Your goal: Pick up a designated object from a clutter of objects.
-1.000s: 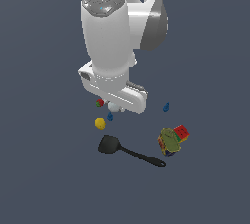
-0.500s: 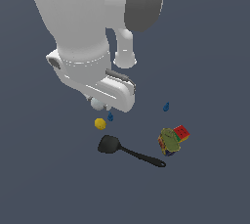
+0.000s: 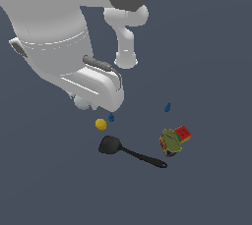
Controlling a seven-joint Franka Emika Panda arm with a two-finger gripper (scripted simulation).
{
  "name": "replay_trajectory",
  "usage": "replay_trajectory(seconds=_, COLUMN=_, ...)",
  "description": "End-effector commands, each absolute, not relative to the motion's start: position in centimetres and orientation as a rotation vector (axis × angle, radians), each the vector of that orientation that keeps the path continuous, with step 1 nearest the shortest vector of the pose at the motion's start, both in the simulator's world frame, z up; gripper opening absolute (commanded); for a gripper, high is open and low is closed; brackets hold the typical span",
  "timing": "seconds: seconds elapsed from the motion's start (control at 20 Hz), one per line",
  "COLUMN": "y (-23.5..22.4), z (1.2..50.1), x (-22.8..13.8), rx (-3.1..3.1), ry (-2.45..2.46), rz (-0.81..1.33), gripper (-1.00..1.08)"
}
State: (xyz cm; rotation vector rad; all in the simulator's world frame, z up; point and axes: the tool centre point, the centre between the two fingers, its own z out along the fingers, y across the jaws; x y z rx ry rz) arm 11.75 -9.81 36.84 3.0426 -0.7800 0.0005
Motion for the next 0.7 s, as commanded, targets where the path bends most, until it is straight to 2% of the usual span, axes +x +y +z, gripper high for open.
replay_trajectory(seconds=0.0, y=-10.2, z=37.6, x=12.2, rx=3.043, ry=-0.779, rz=0.000, gripper=-1.00)
replay_trajectory(seconds=0.65, y=-11.0, z=38.9, x=13.1, rx=3.043, ry=-0.780, rz=0.000, gripper=-1.00)
